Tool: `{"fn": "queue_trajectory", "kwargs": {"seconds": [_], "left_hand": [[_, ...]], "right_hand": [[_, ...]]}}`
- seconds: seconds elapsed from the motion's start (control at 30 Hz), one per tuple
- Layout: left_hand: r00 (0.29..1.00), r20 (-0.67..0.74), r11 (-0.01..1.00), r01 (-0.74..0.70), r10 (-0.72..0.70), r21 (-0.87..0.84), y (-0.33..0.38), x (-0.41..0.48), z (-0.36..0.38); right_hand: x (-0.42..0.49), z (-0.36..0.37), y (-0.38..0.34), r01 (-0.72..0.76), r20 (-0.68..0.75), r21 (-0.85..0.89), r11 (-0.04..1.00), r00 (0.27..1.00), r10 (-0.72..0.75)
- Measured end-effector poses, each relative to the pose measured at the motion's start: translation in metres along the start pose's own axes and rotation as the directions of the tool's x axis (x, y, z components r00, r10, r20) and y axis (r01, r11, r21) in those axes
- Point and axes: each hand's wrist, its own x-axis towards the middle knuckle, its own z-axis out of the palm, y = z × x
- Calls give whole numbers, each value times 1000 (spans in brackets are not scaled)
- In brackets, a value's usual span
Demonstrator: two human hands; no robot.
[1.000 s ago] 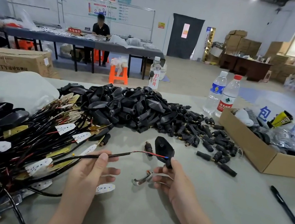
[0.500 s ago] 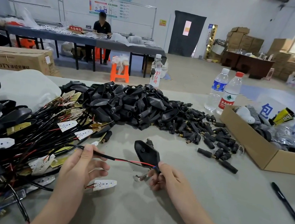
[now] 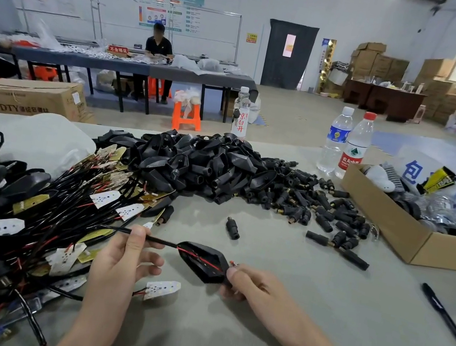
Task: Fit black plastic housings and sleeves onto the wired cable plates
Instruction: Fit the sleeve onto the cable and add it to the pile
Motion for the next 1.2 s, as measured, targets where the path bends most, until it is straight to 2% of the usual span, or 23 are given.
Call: {"fn": "queue_trajectory", "kwargs": {"seconds": [0.2,0.33,0.43,0.57,0.83,1.1,1.2], "left_hand": [[983,-88,961,-134,160,243,-2,-4,-4],[984,-63,957,-149,169,251,3,-6,-1],[989,-38,970,-130,141,206,5,-7,2],[979,-27,939,-188,204,289,3,-10,2],[987,-15,962,-154,162,227,6,-11,0],[988,17,937,-153,156,313,1,-10,-3],[989,22,946,-146,146,290,0,-11,-1]], "right_hand": [[1,-1,2,26,58,-60,998,998,-23],[2,0,5,42,54,-53,998,998,-39],[3,-1,6,46,42,37,998,998,-47],[3,-1,5,21,-5,196,980,1000,-21],[7,1,5,-7,-49,245,970,999,19],[17,0,12,-17,-132,498,867,987,95],[19,0,12,-14,-137,556,831,985,108]]}}
